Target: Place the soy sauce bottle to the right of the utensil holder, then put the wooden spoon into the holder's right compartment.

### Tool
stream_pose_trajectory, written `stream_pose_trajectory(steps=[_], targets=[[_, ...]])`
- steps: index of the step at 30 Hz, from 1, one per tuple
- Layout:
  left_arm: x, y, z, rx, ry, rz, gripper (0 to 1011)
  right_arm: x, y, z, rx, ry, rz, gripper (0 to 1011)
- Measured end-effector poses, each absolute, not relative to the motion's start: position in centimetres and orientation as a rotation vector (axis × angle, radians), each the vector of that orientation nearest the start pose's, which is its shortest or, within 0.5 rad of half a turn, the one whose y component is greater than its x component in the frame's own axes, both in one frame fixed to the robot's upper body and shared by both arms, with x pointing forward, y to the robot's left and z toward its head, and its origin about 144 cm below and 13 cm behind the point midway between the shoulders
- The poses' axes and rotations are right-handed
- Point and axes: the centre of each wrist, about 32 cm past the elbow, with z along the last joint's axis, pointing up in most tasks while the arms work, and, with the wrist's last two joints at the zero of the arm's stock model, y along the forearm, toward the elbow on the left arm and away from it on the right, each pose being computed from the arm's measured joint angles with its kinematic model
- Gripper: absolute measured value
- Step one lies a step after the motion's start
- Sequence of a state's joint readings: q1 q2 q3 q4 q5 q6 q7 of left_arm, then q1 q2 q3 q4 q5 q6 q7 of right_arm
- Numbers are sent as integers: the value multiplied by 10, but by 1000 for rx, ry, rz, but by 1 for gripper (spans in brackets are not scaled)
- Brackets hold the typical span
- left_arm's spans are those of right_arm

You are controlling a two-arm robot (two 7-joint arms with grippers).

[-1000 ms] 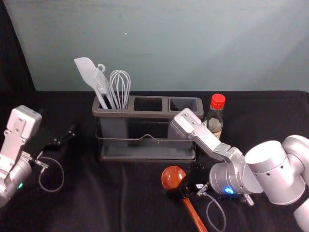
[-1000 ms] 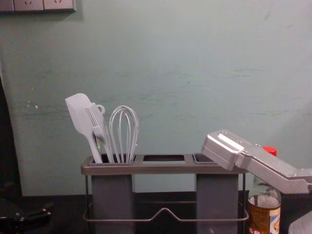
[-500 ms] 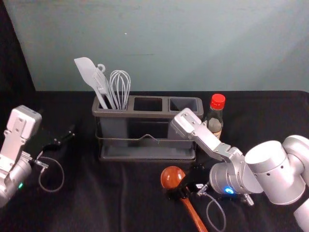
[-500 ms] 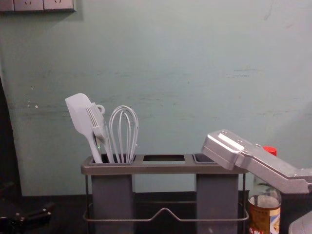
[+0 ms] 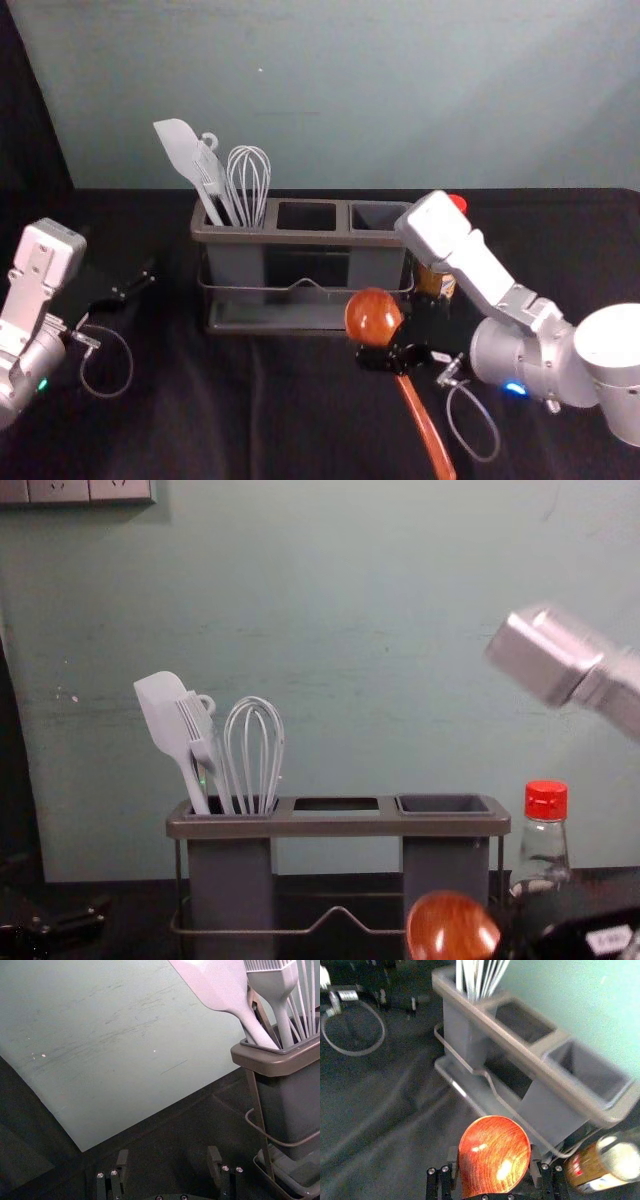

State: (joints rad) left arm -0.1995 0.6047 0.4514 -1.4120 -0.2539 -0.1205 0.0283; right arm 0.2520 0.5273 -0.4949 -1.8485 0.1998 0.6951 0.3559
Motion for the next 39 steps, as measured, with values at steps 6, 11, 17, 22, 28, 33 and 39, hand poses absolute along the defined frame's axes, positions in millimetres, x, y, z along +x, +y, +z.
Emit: stream_pose_trajectory(steps=[6, 11, 17, 22, 28, 33, 39], targets=[[489, 310, 1140, 304, -285, 1248, 1011, 451, -213, 1264, -493, -87, -830, 841], [489, 310, 1140, 304, -285, 1248, 1011, 442, -215, 1271, -410, -162, -875, 841], [489, 310, 1140, 304, -285, 1248, 1011, 436, -210, 1281, -326, -273, -895, 841], [489, 310, 1140, 304, -285, 1248, 1011, 433, -204, 1288, -271, -395, -906, 842], [489, 310, 1140, 304, -285, 1248, 1011, 435, -199, 1293, -211, -503, -928, 842], [489, 310, 1140, 304, -285, 1248, 1011, 445, -200, 1299, -153, -557, -941, 841], [489, 310, 1140, 304, -285, 1248, 1011, 464, -203, 1306, -96, -582, -943, 842]])
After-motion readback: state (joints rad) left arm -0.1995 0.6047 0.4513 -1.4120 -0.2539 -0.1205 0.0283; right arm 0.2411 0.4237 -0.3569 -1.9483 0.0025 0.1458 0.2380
